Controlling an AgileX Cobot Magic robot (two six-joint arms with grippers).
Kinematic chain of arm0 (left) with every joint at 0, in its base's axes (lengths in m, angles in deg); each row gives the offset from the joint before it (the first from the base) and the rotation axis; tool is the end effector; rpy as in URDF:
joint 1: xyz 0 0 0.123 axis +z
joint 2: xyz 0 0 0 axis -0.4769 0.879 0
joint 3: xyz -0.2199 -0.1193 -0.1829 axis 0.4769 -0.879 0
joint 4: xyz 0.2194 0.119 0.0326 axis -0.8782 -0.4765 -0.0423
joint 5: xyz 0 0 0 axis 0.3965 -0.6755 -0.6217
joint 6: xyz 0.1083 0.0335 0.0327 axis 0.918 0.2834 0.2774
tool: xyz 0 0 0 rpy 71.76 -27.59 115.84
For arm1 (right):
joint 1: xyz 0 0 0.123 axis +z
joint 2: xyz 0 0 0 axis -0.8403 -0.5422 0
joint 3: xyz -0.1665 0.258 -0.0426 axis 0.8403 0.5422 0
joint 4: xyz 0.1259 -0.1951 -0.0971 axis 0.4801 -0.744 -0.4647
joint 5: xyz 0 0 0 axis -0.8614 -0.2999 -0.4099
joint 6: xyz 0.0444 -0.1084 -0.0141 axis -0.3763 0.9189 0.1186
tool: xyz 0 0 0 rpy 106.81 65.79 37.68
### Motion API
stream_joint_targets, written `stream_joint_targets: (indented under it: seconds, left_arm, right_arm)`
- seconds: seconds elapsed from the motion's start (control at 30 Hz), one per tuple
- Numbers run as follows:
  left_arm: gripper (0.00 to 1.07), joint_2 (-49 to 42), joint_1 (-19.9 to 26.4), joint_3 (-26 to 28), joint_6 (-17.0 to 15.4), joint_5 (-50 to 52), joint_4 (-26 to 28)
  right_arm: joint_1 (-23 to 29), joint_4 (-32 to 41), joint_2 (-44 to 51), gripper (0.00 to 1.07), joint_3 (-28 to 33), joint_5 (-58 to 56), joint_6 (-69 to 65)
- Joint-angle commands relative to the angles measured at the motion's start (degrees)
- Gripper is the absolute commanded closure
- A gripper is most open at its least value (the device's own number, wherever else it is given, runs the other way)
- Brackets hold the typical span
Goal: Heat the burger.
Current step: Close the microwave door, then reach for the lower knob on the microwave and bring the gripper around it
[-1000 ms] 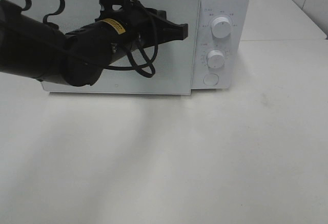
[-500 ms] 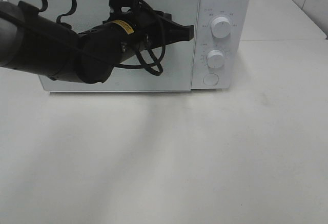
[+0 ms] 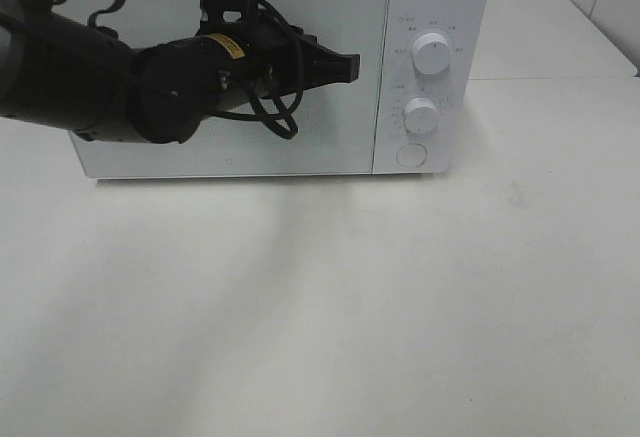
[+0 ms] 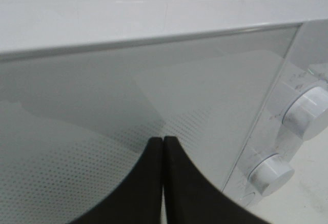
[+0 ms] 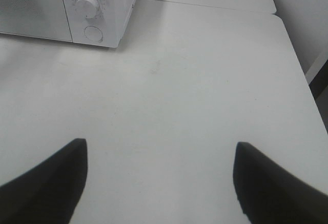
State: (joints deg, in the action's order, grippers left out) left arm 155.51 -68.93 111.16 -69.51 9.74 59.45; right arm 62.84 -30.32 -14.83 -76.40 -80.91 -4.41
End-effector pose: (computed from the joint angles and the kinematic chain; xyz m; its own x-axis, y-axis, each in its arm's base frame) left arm 0.3664 -0.2868 0.2096 -0.2966 0.0321 -0.9545 0.4761 0.8714 -0.1186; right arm -0.0035 -0.0052 0.2706 -0.4041 -0.0078 -0.9147 -0.0490 0.9987 0.0131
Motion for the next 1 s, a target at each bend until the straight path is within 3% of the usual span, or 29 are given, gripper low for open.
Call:
stream_joint_targets:
  seconds: [0.03,0.17,0.2,0.23,0.27,0.3,0.33,0.37,0.4,0.83,1.0]
  left_arm:
    - [1.07,-3.7,-0.7,0.5,4.0,-8.1,1.9]
    - [1.00,-6.3,-1.4,-0.5,4.9,-14.9,1.9]
    - [0.86,-7.8,-1.4,-0.8,4.9,-21.0,1.9]
    - [0.86,-7.8,-1.4,-0.8,4.9,-21.0,1.9]
    - [0.78,-8.4,-1.4,-0.8,4.9,-24.0,1.9]
    - [0.47,-9.9,-1.4,-0.9,4.9,-29.6,1.9]
    - [0.47,-9.9,-1.4,-0.9,4.9,-29.6,1.9]
    - [0.30,-10.5,-1.4,-0.9,4.8,-31.6,1.9]
    - [0.04,-11.6,-1.3,-0.9,4.8,-36.5,1.9]
    - [0.08,-18.9,-1.3,-0.9,4.8,-65.4,-4.0]
    - [0.08,-21.4,2.3,-0.9,0.2,-75.2,-7.2]
  right_arm:
    - [-0.2,-0.1,1.5,0.31,0.1,0.7,0.9]
    - [-0.2,-0.1,1.5,0.31,0.1,0.7,0.9]
    - [-0.2,-0.1,1.5,0.31,0.1,0.7,0.9]
    - [-0.2,-0.1,1.5,0.31,0.1,0.7,0.9]
    - [-0.2,-0.1,1.5,0.31,0.1,0.7,0.9]
    - [-0.2,-0.1,1.5,0.31,0.1,0.7,0.9]
    - [-0.2,-0.1,1.5,0.31,0.1,0.7,0.9]
    - [-0.2,-0.1,1.5,0.31,0.1,0.7,0.9]
    - [-0.2,-0.1,1.5,0.31,0.1,0.7,0.9]
    - [-0.2,-0.1,1.5,0.31,0.1,0.7,0.9]
    - [-0.2,-0.1,1.5,0.31,0.1,0.7,0.9]
